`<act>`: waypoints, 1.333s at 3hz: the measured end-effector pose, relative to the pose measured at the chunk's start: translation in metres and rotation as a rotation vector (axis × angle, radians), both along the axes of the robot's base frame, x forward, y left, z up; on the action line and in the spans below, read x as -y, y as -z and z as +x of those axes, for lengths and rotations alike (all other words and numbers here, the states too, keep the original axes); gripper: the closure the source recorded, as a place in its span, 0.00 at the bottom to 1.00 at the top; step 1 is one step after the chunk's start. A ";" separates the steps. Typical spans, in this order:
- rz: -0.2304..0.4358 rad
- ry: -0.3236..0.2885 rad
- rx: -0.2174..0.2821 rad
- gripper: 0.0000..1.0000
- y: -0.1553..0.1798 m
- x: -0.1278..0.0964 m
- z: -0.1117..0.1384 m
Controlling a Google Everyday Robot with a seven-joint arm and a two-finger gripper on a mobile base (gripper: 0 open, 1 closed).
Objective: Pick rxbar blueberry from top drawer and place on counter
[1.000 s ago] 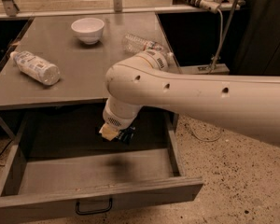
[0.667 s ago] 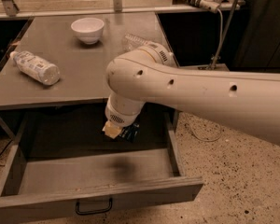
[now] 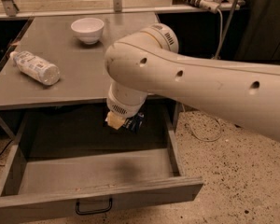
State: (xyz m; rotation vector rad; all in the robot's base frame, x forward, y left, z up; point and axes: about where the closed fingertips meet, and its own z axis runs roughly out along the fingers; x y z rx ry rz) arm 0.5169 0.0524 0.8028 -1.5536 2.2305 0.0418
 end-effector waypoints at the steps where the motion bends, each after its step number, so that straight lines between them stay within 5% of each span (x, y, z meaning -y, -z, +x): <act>1: -0.026 0.017 0.042 1.00 -0.024 0.009 0.000; 3: -0.038 0.017 0.117 1.00 -0.057 0.012 0.015; 4: -0.006 -0.014 0.151 1.00 -0.065 -0.005 0.039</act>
Offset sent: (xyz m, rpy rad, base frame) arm 0.0043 -0.0255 0.0609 -0.0727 -0.1050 -0.0474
